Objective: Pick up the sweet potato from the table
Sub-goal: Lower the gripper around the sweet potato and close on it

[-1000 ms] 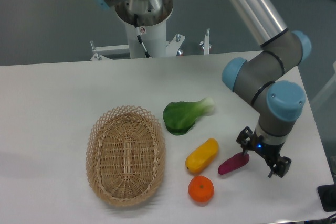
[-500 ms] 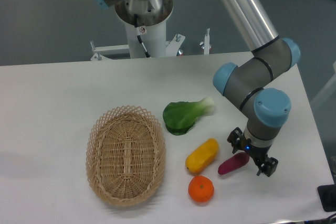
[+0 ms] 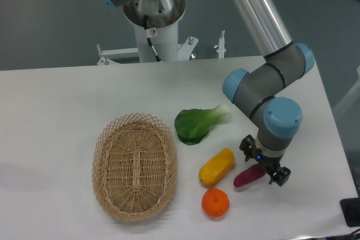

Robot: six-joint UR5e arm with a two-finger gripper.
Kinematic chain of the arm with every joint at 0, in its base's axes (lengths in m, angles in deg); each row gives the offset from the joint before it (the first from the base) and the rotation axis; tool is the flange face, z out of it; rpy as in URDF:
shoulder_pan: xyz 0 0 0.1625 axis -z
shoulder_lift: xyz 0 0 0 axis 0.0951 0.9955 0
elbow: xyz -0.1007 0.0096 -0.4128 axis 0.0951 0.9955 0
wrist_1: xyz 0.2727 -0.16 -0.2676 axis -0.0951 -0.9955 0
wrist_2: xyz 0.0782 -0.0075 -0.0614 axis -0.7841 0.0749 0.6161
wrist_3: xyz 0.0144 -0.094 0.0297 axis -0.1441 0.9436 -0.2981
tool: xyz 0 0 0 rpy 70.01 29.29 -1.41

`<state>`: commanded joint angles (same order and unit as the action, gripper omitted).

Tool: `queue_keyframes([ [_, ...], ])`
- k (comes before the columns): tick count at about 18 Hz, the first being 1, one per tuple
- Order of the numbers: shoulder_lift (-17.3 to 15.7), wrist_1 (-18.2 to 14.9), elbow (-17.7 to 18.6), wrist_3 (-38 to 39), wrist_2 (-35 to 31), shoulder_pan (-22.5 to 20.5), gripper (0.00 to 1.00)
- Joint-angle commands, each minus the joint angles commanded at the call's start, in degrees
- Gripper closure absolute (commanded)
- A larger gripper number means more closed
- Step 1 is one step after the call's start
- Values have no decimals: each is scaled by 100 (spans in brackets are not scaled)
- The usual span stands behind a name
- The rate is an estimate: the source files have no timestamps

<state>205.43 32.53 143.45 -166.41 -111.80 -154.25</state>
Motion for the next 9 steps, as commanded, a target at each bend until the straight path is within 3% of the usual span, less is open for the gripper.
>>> queue_keyframes([
  [3, 44, 0, -9, 0, -96, 17, 15],
  [4, 35, 9, -17, -9, -97, 35, 19],
  [7, 35, 0, -17, -9, -97, 35, 49],
  [9, 27, 0, -9, -18, -106, 35, 57],
])
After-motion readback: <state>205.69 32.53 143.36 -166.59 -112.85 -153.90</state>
